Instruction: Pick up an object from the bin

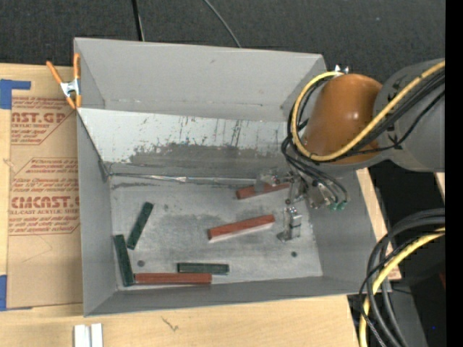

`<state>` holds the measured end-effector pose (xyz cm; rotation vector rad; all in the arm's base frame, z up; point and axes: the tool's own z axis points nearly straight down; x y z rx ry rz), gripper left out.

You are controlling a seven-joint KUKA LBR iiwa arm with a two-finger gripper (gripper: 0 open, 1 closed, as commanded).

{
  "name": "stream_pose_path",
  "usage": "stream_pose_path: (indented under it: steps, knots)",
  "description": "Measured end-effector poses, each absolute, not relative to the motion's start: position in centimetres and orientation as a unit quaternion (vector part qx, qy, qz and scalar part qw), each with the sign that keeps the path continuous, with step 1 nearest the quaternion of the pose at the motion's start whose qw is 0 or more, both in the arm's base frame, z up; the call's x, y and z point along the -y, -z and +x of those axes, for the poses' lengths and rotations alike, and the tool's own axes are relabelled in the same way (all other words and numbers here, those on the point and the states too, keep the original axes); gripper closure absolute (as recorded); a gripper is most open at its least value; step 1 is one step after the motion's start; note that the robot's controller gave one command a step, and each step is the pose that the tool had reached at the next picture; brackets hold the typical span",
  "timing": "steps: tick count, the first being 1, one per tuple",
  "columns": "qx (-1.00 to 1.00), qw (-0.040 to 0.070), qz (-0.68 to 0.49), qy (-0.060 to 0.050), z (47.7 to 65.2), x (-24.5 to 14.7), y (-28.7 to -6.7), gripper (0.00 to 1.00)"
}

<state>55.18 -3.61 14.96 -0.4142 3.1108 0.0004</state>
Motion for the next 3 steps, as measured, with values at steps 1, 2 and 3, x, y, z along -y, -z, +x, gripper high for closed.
stream_pose_path:
  steps: [1,2,3]
  knots:
    - [-0.998,0.002,-0.069,0.000,55.9,2.8,-11.4,0.00]
    - [-0.993,-0.001,-0.118,0.000,55.0,1.4,-6.8,0.00]
    - [-0.999,0.001,-0.051,0.000,54.8,0.5,-7.1,1.00]
